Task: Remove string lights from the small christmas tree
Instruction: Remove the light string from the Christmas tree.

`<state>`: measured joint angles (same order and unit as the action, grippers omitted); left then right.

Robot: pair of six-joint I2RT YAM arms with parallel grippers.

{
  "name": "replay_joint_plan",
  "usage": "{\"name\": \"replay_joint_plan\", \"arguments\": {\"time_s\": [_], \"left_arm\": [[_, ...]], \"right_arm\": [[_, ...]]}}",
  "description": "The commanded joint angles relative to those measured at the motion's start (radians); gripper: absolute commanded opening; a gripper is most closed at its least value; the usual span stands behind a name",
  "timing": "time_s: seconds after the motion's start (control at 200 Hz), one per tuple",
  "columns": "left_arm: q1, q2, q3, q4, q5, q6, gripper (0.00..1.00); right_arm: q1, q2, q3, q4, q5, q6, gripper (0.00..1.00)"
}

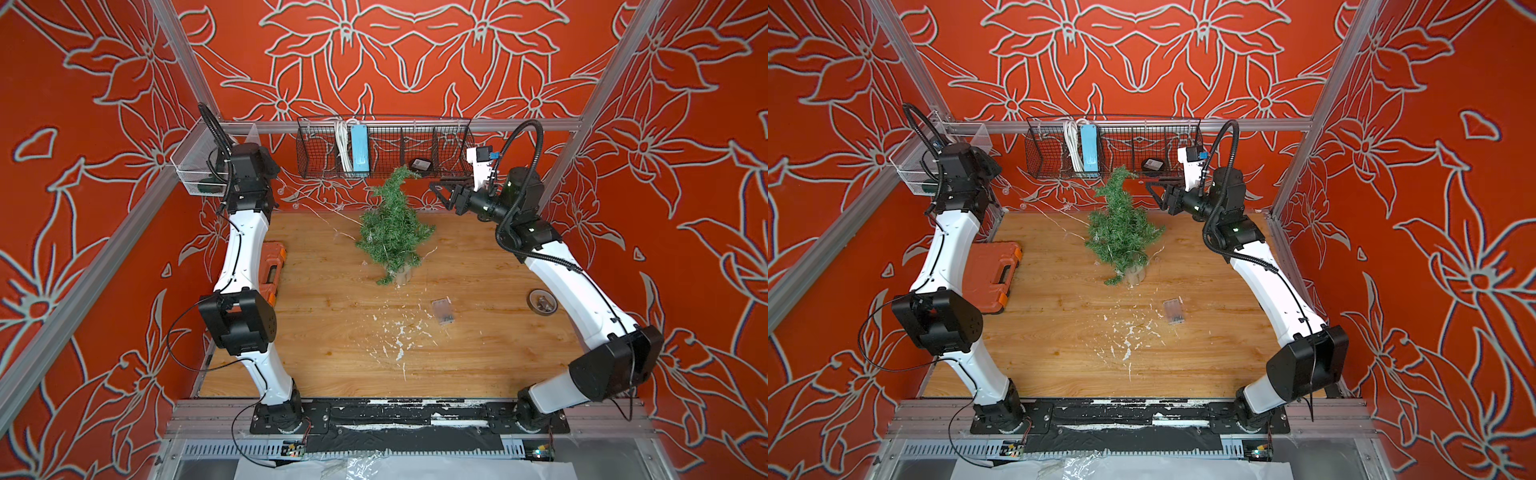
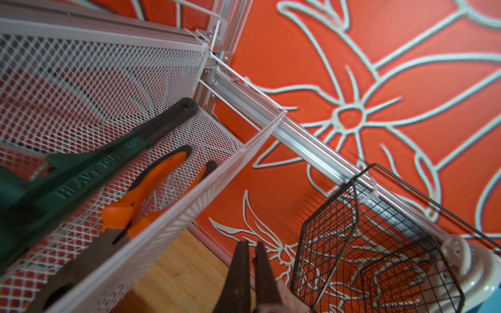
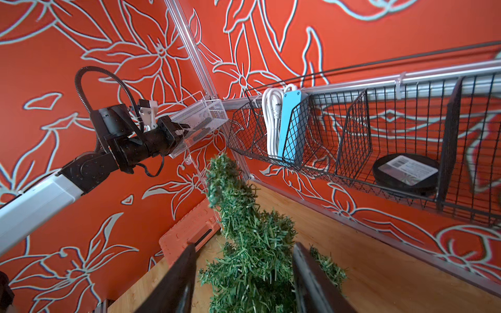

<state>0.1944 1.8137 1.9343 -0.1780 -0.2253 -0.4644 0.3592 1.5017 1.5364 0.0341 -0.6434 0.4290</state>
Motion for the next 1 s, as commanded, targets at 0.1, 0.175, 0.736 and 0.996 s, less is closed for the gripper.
{"name": "replay_joint_plan", "arguments": {"time_s": [0.1, 0.175, 0.736, 0.996], "left_arm": [[-0.007, -0.102, -0.088, 0.06, 0.111, -0.054, 0.0], [-0.013, -0.128, -0.112, 0.067, 0.138, -0.056, 0.0], [-0.032, -0.198, -0.216, 0.131, 0.243, -0.101, 0.0], [-0.033, -0.209, -0.238, 0.159, 0.289, -0.126, 0.0]], "right_arm": [[0.045, -0.101, -0.088, -0.03, 0.049, -0.076, 0.57], [0.073, -0.139, -0.12, -0.047, 0.079, -0.114, 0.58], [0.357, -0.088, 0.042, -0.311, 0.297, -0.42, 0.59], [0.486, 0.193, 0.362, -0.462, 0.525, -0.576, 0.57]]}}
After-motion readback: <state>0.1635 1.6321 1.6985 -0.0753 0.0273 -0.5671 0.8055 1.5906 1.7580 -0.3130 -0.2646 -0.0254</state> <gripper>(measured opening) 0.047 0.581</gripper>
